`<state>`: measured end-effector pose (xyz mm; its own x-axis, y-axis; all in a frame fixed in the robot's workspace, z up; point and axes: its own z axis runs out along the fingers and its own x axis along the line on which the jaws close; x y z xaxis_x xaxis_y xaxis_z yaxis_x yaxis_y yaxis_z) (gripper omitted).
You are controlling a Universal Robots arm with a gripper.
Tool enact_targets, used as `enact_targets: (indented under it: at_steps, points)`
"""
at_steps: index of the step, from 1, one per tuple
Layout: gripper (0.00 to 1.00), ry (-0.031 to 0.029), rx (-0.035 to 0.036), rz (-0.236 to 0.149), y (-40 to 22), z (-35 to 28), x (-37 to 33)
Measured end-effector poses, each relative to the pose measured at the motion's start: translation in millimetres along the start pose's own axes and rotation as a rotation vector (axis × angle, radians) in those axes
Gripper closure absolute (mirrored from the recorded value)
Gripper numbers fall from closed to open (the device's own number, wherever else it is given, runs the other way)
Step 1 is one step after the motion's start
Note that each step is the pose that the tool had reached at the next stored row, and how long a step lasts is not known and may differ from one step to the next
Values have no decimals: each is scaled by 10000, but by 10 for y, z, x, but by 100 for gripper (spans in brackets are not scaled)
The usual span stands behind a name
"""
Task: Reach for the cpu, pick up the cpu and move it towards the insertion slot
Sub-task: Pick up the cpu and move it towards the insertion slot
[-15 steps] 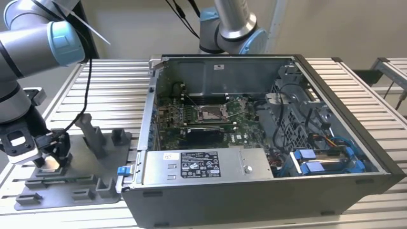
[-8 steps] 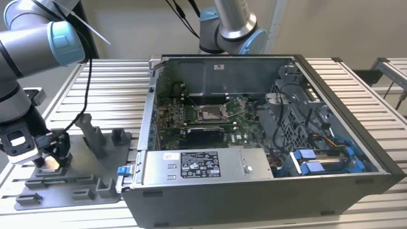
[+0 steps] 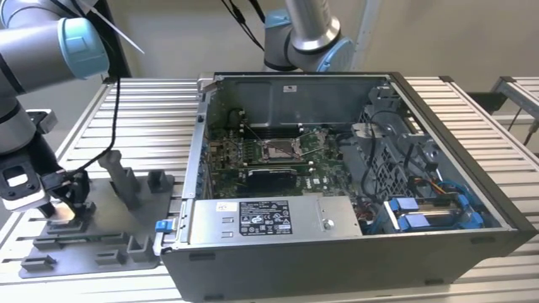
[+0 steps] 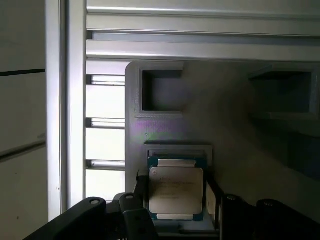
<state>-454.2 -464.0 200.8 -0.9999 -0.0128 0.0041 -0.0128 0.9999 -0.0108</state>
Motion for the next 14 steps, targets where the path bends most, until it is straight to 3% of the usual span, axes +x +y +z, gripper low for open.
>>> enact_targets:
  at_steps: [7, 14]
  points:
    - [100, 1, 1, 1, -1, -158, 1]
    - [100, 1, 3, 1, -4, -375, 3]
